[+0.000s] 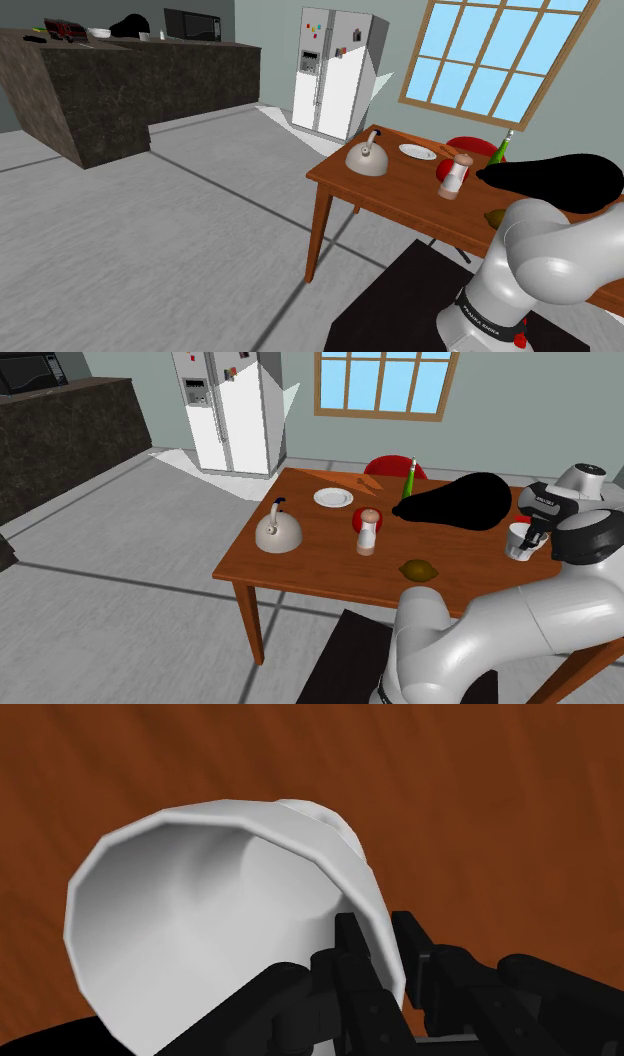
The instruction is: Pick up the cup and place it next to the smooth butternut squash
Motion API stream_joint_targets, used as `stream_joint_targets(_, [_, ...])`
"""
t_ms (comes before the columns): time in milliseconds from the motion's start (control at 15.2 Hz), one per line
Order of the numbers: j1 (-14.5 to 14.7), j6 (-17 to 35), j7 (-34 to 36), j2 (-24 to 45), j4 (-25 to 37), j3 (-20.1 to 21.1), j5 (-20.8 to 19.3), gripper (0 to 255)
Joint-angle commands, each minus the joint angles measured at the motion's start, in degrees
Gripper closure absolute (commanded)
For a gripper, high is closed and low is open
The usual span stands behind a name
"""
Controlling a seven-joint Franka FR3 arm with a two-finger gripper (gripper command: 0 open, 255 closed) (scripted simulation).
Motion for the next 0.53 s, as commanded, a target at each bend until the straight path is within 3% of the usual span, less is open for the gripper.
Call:
stream_joint_targets(0, [0.0,0.0,0.0,0.0,0.0,0.0,0.0,255])
stream_joint_targets(66, [0.0,0.0,0.0,0.0,0.0,0.0,0.0,255])
stream_joint_targets(132, [0.0,0.0,0.0,0.0,0.0,0.0,0.0,0])
stream_joint_targets(462, [0.0,0.0,0.0,0.0,0.0,0.0,0.0,0])
